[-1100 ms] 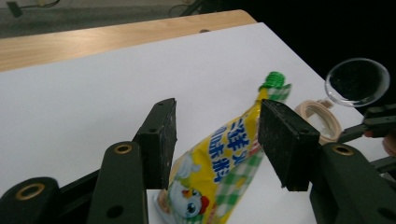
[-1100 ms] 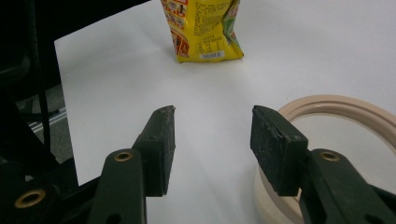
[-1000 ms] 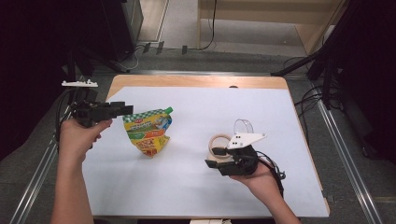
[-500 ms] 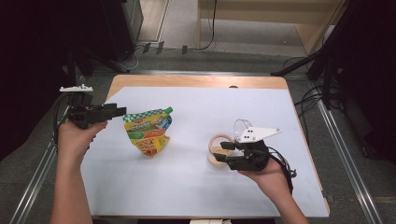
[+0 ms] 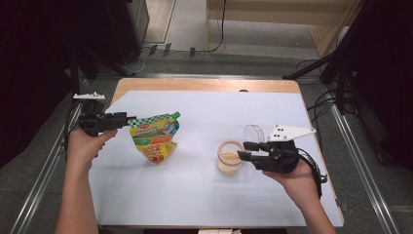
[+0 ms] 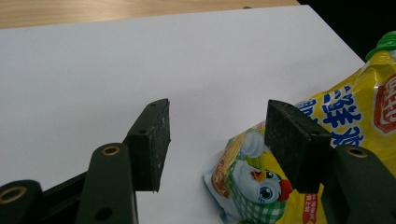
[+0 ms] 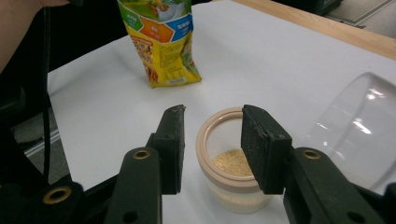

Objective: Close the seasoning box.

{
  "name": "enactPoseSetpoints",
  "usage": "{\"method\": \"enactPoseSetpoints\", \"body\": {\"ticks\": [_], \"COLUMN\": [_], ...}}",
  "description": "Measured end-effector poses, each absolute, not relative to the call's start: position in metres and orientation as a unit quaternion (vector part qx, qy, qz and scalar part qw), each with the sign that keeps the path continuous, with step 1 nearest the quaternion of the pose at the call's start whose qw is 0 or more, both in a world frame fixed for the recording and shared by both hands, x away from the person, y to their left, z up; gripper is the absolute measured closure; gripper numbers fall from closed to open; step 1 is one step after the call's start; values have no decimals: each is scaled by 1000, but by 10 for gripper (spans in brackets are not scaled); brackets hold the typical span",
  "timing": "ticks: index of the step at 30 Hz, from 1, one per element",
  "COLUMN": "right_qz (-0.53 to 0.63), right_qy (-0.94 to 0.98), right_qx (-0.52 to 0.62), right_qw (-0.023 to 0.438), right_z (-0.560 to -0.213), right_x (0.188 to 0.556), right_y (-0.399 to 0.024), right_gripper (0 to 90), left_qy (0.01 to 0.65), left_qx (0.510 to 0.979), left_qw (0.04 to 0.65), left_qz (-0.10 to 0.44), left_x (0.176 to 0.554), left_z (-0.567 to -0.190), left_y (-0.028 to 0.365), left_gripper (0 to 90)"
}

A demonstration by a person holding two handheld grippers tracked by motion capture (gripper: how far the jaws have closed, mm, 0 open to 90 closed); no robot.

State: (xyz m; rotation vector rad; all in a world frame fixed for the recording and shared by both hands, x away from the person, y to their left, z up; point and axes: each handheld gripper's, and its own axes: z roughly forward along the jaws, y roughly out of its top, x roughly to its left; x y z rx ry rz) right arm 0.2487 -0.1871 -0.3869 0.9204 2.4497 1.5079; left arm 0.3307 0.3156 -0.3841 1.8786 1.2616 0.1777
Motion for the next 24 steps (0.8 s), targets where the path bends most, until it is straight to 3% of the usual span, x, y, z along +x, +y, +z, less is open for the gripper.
{"method": "enactPoseSetpoints", "body": {"ticks": [16,24], "right_qz": [498,488], "right_qy": [793,784], "right_qx": [340,369], "right_qw": [88,105], "right_z": [-370,-377], "right_x": [251,258], "right_y": [-231,-248], "right_gripper": [844,900], "left_qy": [488,490], "left_qx": [764,762], "left_qw": [418,419], "left_qz": [63,63], "left_x": [334,334], "left_z": [-390,-391], "left_y": [306,306], "left_gripper": [405,405]}}
